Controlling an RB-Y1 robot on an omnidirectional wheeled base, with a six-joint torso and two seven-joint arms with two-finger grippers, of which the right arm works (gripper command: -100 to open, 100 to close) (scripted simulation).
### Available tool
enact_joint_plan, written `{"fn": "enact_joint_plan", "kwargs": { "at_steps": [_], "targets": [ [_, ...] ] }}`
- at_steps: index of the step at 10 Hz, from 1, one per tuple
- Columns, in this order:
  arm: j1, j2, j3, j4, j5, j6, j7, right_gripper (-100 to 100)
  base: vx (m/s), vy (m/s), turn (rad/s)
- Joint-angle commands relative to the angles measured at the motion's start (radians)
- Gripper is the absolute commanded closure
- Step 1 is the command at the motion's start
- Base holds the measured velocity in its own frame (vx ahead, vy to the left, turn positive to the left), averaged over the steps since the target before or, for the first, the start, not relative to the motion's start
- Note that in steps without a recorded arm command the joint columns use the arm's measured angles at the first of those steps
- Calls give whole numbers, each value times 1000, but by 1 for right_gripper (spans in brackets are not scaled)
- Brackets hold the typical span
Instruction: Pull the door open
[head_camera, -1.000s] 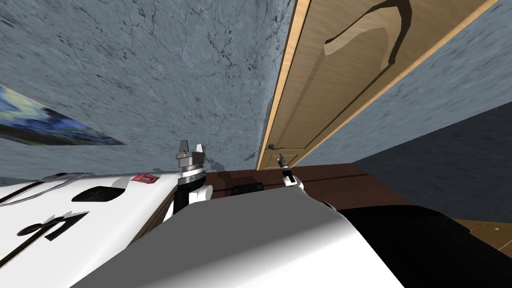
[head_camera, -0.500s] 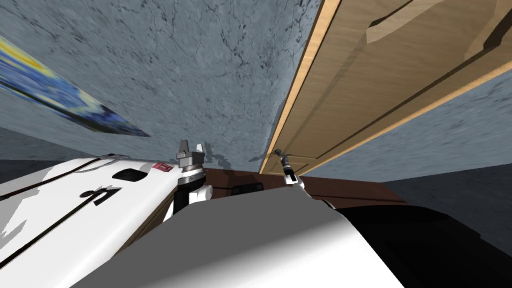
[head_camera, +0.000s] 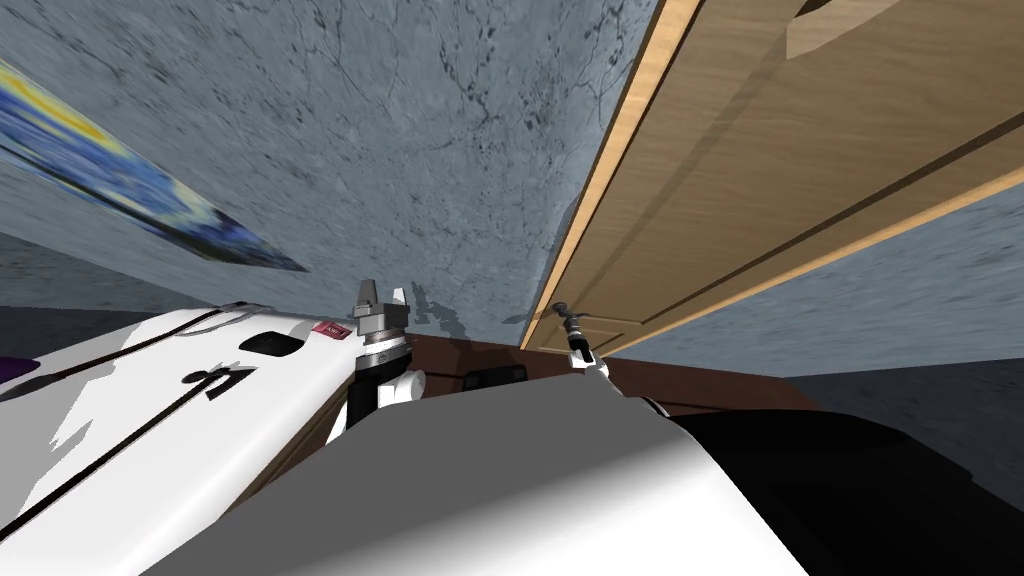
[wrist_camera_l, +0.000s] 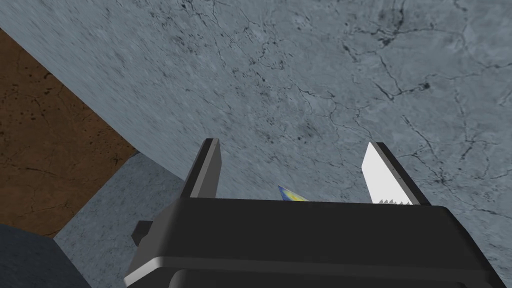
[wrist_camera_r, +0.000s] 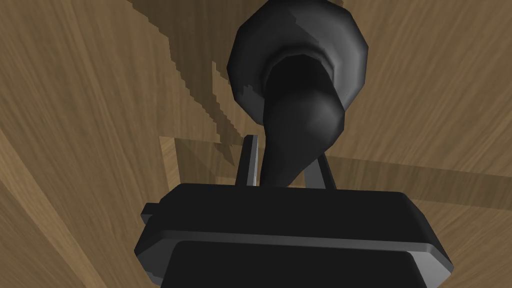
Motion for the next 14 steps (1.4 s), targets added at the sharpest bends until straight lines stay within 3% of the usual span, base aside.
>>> {"fn": "enact_joint_plan", "kwargs": {
  "at_steps": [1, 4, 12, 13, 14],
  "targets": [
    [-1, 0, 0, -2, 1, -2, 1, 100, -8, 2, 3],
    [-1, 0, 0, -2, 1, -2, 1, 100, 0, 0, 0],
    [68, -66, 77, -33, 29, -67, -92, 100, -199, -50, 115],
    [74, -73, 84, -36, 31, -73, -101, 100, -233, -86, 112],
    [67, -67, 80, -26, 29, -68, -94, 100, -100, -32, 31]
  ]
}}
